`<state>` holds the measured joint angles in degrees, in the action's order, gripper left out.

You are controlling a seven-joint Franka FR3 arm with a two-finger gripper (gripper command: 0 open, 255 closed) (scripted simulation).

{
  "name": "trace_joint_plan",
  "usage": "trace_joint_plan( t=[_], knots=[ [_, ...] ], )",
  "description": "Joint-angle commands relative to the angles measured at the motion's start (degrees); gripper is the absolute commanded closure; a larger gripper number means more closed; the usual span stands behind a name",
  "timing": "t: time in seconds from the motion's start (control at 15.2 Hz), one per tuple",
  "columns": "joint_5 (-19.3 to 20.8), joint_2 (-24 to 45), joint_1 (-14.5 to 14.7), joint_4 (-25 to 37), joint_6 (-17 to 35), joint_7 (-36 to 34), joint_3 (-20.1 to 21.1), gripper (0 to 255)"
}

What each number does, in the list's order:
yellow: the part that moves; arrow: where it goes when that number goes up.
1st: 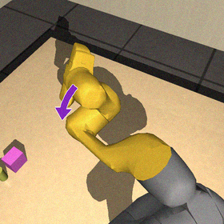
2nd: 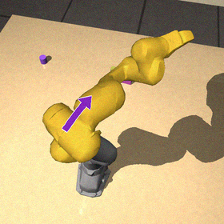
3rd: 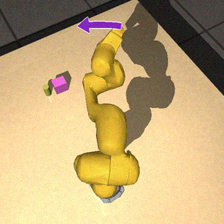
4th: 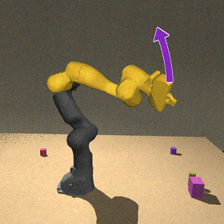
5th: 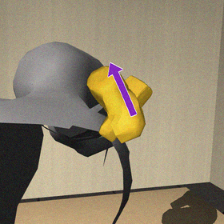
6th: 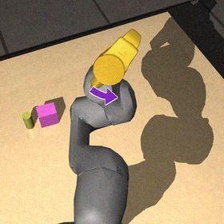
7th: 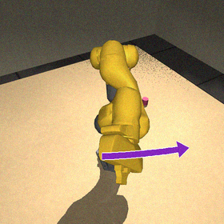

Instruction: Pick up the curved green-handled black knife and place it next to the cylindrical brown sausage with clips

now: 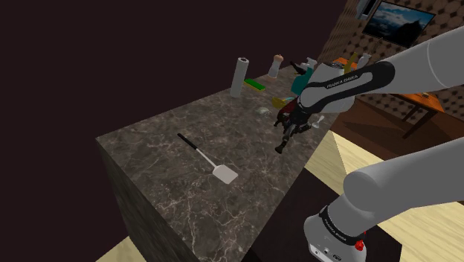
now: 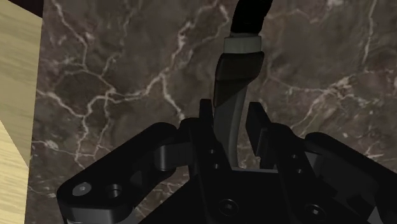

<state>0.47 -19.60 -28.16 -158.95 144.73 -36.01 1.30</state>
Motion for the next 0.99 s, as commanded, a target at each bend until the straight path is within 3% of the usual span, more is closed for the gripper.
trace_joint_plan(
  t=[0.0, 0.46, 0.53, 0.86, 0.92],
  knots=[
    [0.0, 0.9, 0.0, -0.5, 1.4, 0.0, 0.0, 255],
    [0.0, 0.9, 0.0, -0.5, 1.4, 0.0, 0.0, 255],
    [0.0, 0.9, 0.0, -0.5, 1.4, 0.0, 0.0, 0],
    [0.0, 0.9, 0.0, -0.5, 1.4, 0.0, 0.0, 0],
    [0.0, -1.2, 0.0, 0.0, -1.2, 0.1, 0.0, 0]
  ],
)
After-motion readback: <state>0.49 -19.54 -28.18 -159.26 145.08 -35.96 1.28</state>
